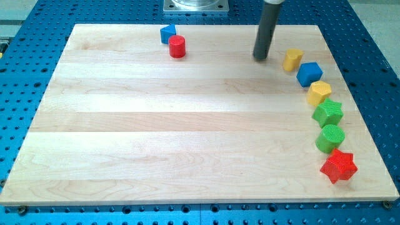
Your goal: Slide the yellow heart to the top of the blue cube
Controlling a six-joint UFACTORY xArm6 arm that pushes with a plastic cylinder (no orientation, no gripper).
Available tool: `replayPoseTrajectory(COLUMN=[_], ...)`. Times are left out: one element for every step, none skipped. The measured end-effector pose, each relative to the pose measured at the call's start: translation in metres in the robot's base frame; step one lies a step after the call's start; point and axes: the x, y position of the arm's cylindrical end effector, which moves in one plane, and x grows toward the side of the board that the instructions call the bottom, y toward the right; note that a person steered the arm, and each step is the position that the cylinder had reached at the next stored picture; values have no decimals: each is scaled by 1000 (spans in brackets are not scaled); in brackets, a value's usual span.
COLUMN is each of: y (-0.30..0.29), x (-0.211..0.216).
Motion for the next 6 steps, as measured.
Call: replayPoseTrajectory(y=[43, 64, 75, 35, 38, 74], x=[5, 5, 0, 30, 51, 56])
